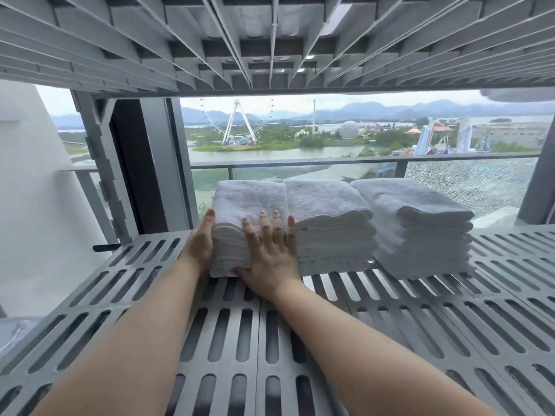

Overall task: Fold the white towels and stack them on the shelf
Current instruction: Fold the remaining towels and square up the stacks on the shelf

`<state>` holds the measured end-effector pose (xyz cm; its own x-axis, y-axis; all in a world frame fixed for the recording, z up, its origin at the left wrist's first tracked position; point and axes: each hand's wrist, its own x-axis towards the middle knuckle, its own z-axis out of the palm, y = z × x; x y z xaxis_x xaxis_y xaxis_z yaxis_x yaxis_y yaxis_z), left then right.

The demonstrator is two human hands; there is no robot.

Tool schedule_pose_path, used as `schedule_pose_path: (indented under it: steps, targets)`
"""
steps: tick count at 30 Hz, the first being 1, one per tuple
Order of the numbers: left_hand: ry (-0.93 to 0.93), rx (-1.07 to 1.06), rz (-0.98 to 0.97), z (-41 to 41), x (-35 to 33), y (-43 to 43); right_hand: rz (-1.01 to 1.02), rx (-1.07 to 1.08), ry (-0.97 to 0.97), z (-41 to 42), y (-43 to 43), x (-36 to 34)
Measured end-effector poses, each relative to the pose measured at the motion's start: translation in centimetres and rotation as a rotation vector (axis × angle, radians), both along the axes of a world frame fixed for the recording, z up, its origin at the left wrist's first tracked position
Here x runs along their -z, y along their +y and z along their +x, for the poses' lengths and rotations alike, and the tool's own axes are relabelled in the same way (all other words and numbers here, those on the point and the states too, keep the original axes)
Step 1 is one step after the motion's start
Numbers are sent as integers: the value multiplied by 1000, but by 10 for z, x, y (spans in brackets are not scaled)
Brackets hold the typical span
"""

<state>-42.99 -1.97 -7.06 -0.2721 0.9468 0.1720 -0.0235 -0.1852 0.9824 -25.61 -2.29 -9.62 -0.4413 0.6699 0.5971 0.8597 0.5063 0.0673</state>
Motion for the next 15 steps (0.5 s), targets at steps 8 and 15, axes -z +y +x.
schedule_pose_path:
  steps: [8,15]
  targets:
    - [-82,-87,19,1,7,6,45,17,55,-7,-4,3]
    - [18,-109,11,3,7,2,12,1,38,-7,0,5]
